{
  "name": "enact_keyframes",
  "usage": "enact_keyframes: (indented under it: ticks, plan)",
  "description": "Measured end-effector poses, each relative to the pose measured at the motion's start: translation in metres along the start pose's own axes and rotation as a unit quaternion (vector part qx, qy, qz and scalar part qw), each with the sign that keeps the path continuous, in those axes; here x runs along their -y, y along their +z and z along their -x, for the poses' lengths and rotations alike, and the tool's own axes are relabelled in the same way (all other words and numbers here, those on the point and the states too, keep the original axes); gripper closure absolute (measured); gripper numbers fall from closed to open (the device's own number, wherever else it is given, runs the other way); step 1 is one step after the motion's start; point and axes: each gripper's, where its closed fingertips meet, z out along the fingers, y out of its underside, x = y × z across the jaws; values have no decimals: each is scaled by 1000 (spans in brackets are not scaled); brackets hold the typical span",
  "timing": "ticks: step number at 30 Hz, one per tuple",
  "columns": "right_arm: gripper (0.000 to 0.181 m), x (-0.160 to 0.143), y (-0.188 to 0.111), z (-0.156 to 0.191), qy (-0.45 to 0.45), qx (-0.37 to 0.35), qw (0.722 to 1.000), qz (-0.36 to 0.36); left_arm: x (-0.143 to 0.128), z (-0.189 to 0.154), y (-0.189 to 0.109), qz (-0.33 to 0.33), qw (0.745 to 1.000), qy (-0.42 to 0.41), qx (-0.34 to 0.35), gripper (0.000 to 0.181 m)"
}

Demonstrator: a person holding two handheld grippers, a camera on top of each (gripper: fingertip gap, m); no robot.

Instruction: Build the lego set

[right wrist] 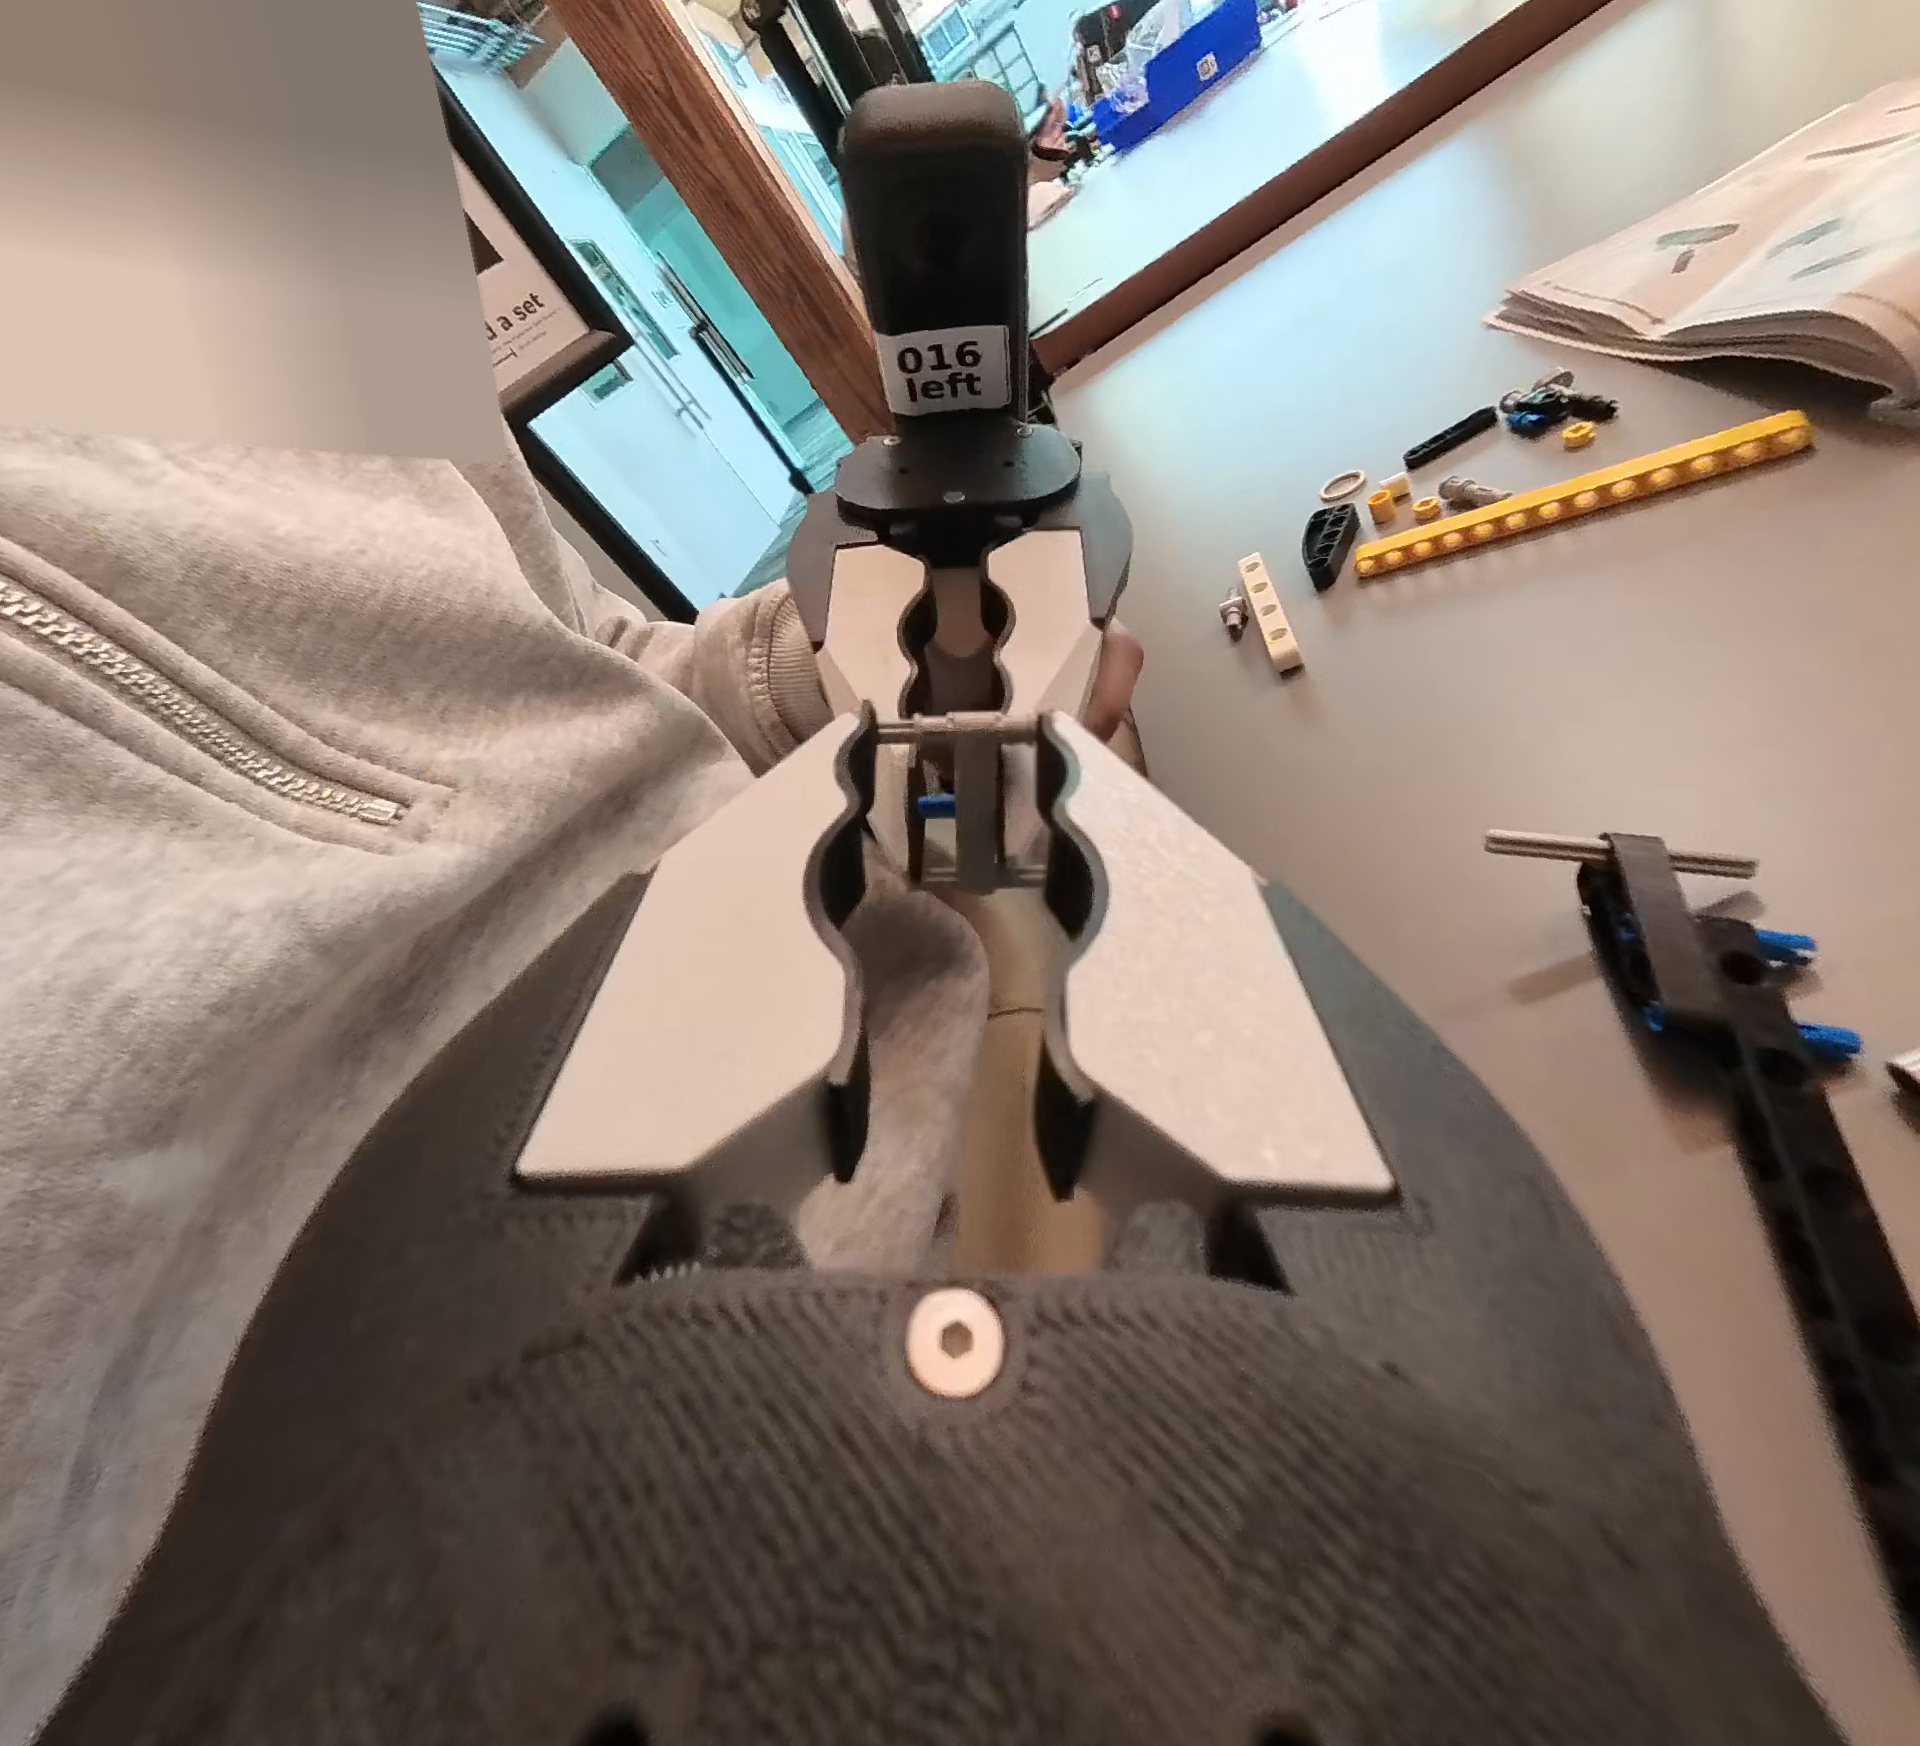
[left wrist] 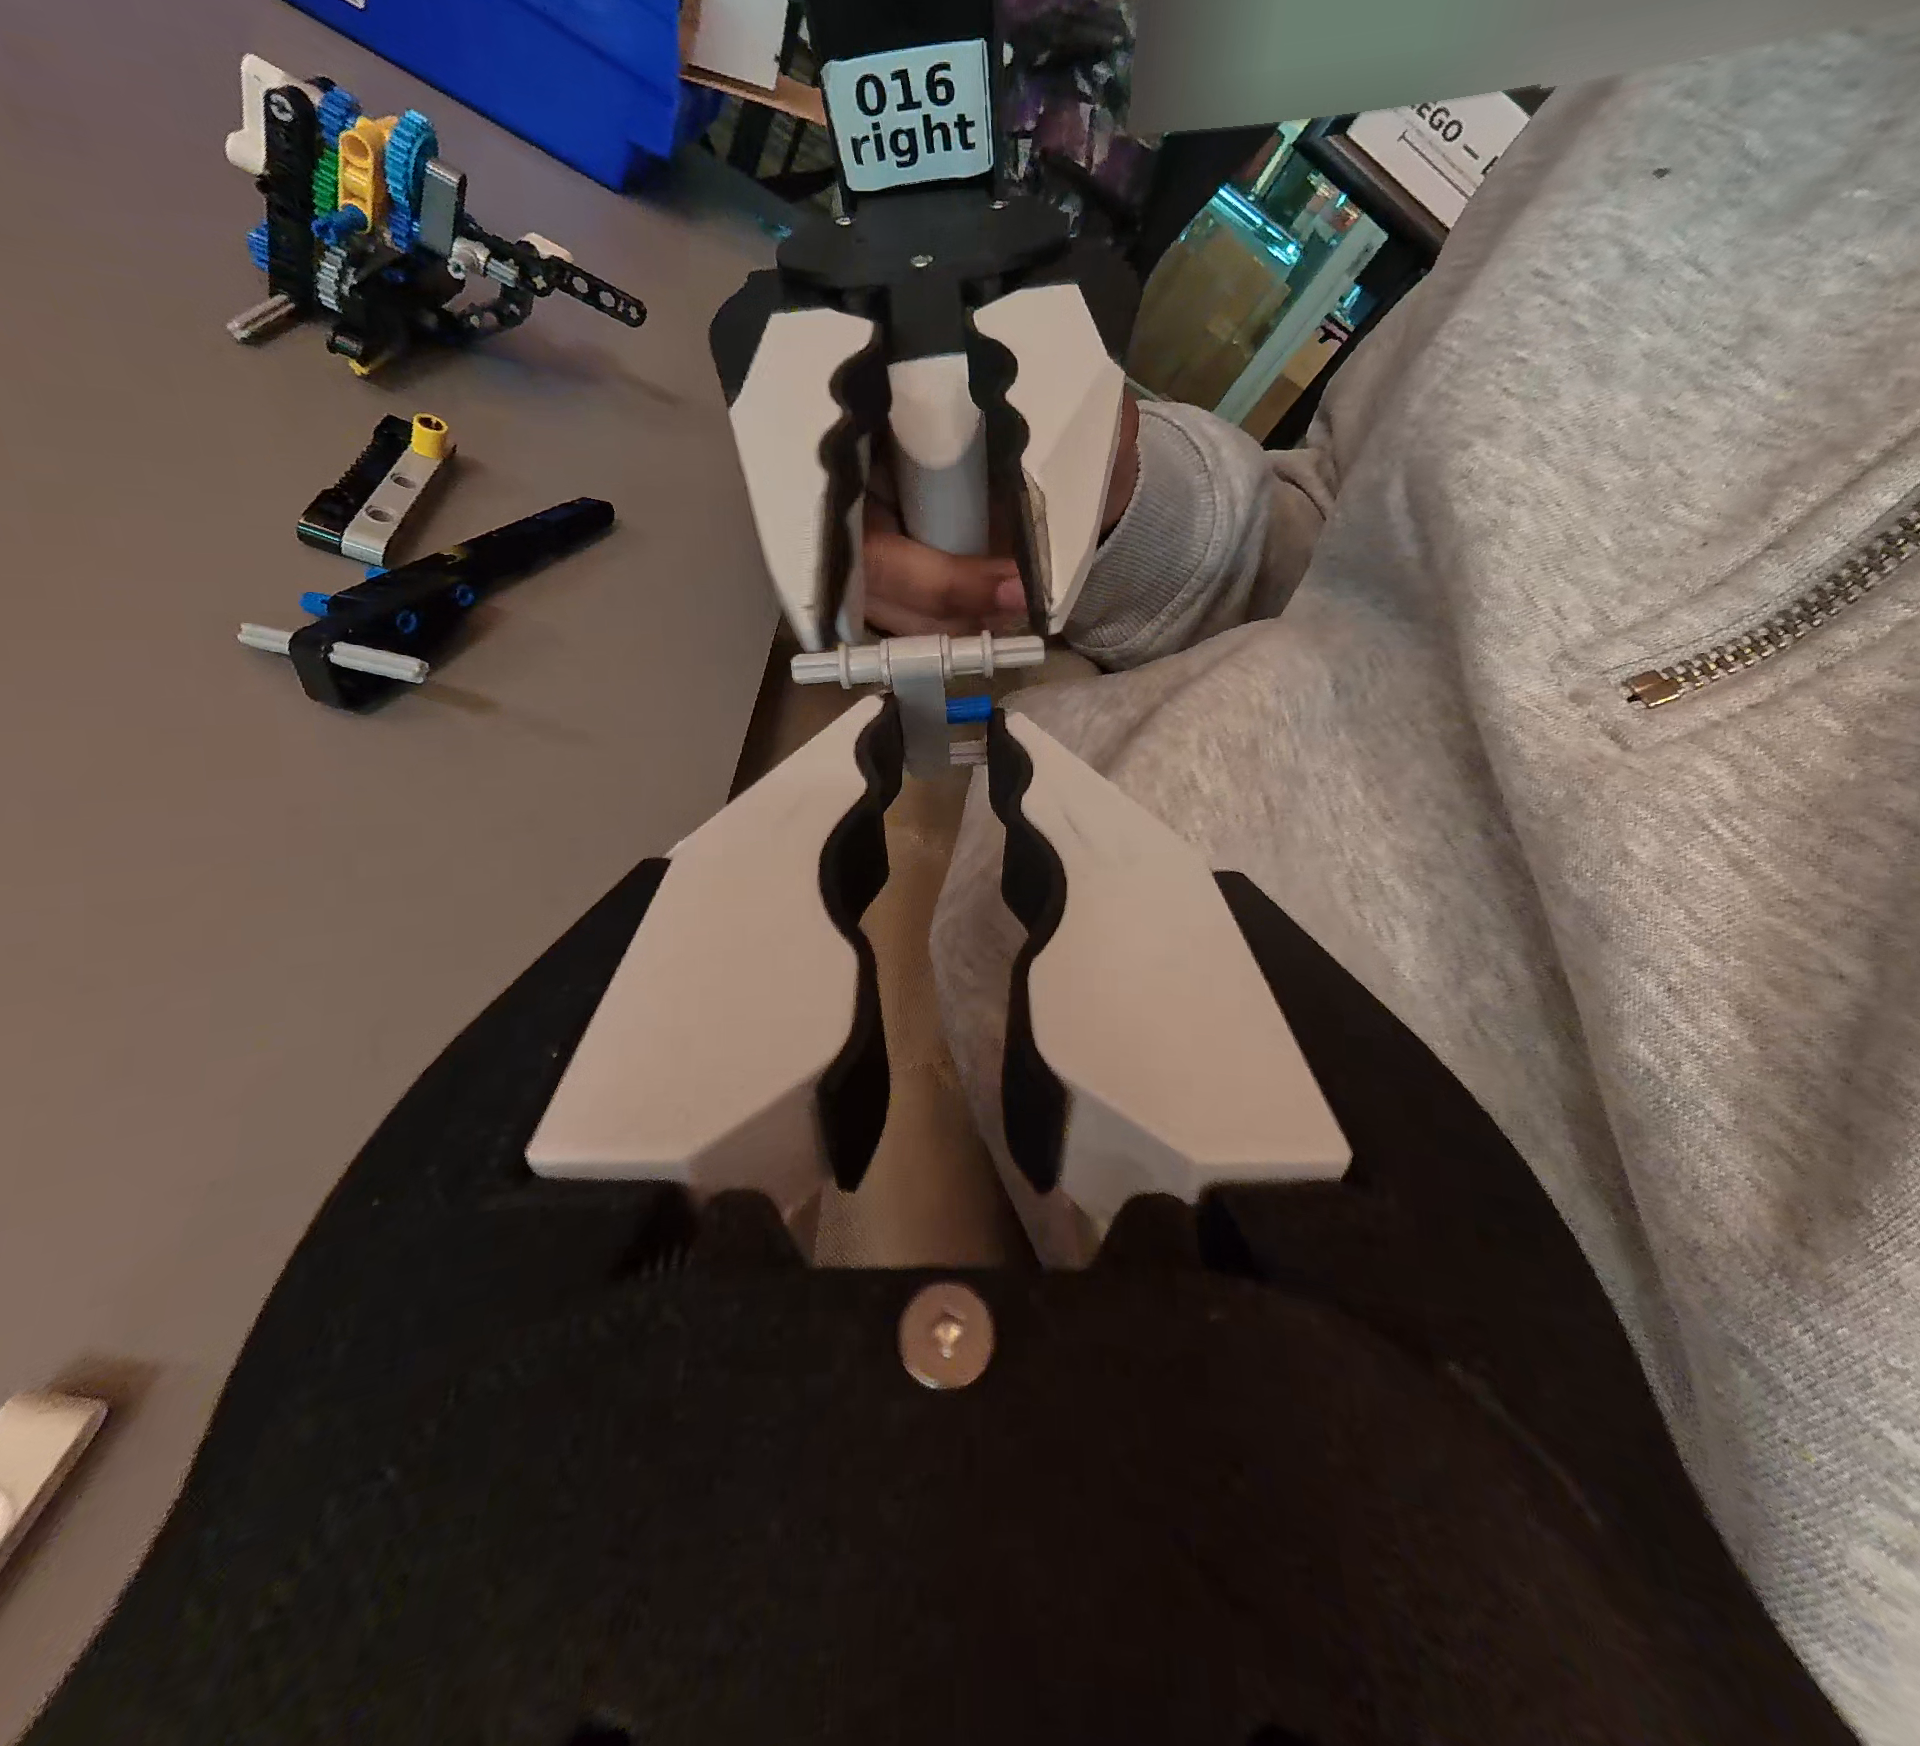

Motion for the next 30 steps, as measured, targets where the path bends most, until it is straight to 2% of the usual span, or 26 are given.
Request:
enact_keyframes:
  ticks: [3,6,11,16,20,25,28,30]
  plan:
    - [136,-3,1,-4,-4,-14,1000,7,-2,0,1,5,1000,2,0,169]
    - [132,-7,4,-1,-4,-6,1000,17,-3,1,2,9,1000,2,3,169]
    - [142,-12,6,-4,-33,-30,998,39,-8,0,4,23,1000,4,2,169]
    - [142,-11,2,-5,-52,-41,997,47,-9,3,4,24,1000,1,9,167]
    - [143,3,-9,-9,-59,-54,997,15,7,12,-6,-16,1000,-18,18,162]
    - [142,26,-31,-22,-28,-76,995,-52,28,38,-18,-69,993,-80,50,138]
    - [142,41,-47,-32,13,-86,990,-110,33,54,-12,-73,987,-127,62,130]
    - [143,44,-55,-43,40,-102,985,-130,32,61,-5,-49,987,-133,70,127]
